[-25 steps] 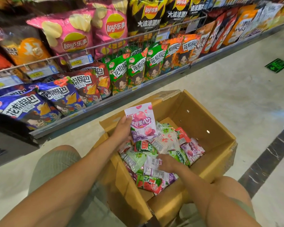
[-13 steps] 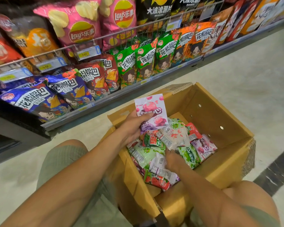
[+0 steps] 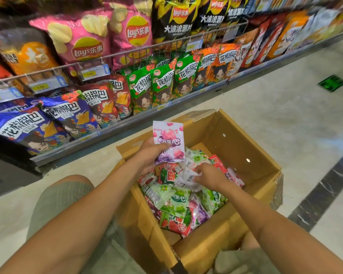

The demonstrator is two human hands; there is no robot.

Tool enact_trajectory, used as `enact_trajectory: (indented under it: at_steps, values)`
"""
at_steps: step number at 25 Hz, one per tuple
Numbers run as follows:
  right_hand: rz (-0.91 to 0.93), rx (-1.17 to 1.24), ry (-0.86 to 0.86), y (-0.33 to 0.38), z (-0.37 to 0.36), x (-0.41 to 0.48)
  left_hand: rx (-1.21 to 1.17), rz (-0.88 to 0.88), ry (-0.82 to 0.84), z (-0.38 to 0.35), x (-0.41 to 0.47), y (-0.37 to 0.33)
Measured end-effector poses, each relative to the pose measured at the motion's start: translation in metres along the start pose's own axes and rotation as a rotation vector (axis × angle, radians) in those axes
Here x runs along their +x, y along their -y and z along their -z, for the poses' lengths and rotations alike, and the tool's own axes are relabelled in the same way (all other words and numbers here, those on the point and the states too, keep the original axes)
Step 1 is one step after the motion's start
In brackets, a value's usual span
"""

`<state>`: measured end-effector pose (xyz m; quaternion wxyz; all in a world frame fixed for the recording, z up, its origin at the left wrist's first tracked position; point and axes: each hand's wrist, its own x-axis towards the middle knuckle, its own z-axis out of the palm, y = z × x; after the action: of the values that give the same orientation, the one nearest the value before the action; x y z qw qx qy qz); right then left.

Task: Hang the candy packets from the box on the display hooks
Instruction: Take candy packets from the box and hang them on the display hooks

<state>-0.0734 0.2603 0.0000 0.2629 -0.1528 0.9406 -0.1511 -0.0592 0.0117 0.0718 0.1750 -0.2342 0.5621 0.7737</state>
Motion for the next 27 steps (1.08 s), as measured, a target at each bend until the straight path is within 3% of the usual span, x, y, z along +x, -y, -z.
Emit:
enact_trajectory:
  at_steps: [5,10,13,17,20,24,27]
  values:
    - [0.121,-0.093,-0.260,0.016,0.102,-0.010,-0.032,-0.008,-0.032,-0.011,-0.004,-0.007]
    - [0.265,-0.139,-0.513,0.044,0.158,-0.021,-0.184,0.021,-0.040,-0.015,-0.007,-0.013]
    - [0.347,-0.013,-0.625,0.057,0.171,-0.022,-0.213,0.042,-0.004,-0.016,-0.009,-0.016]
    - [0.529,0.196,-0.577,0.071,0.156,-0.028,-0.215,0.083,0.189,-0.013,-0.013,-0.019]
    - [0.471,0.201,-0.497,0.066,0.139,-0.024,-0.250,0.070,0.303,-0.010,-0.014,-0.023]
    - [0.441,0.210,-0.562,0.055,0.125,-0.019,-0.190,0.010,0.234,-0.008,-0.014,-0.025]
    - [0.270,0.576,-0.583,0.067,0.118,-0.019,-0.092,-0.116,0.143,-0.010,-0.013,-0.036]
